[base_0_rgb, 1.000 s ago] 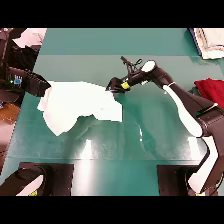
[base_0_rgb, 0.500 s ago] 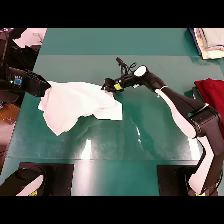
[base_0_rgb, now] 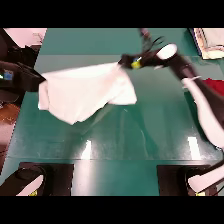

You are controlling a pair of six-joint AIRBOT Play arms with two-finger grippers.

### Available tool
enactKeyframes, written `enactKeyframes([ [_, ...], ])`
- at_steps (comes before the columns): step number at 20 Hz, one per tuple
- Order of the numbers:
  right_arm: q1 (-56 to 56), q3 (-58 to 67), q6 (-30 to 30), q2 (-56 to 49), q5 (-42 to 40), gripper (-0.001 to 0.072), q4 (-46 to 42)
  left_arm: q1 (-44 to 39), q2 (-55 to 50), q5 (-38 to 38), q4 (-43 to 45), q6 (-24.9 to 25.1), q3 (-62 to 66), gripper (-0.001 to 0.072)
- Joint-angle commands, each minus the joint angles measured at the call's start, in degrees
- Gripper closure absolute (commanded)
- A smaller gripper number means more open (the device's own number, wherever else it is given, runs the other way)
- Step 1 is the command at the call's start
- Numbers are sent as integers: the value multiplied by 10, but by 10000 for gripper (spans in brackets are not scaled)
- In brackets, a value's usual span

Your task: Fold the shirts.

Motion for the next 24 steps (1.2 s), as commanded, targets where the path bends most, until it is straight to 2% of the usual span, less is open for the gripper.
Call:
enactKeyframes([
  [1,-75,0,-2,144,26,697,-102,0,1,16,-28,-3,86,683],
  [8,-167,0,-17,392,25,697,-118,0,1,56,-266,-1,237,683],
  [13,-206,0,-33,497,22,698,-118,0,1,47,-426,-1,301,683],
  [15,-235,0,-33,526,16,699,-118,0,1,40,-456,-2,315,683],
  [17,-269,1,-33,544,15,699,-117,0,1,5,-450,-2,315,683],
  [19,-291,5,-32,537,29,700,-116,0,-5,-46,-391,-33,292,683],
  [21,-291,33,-20,491,80,700,-112,0,-5,-73,-304,-48,224,683],
  [24,-240,78,2,368,176,700,-114,0,-5,-71,-204,-47,56,683],
])
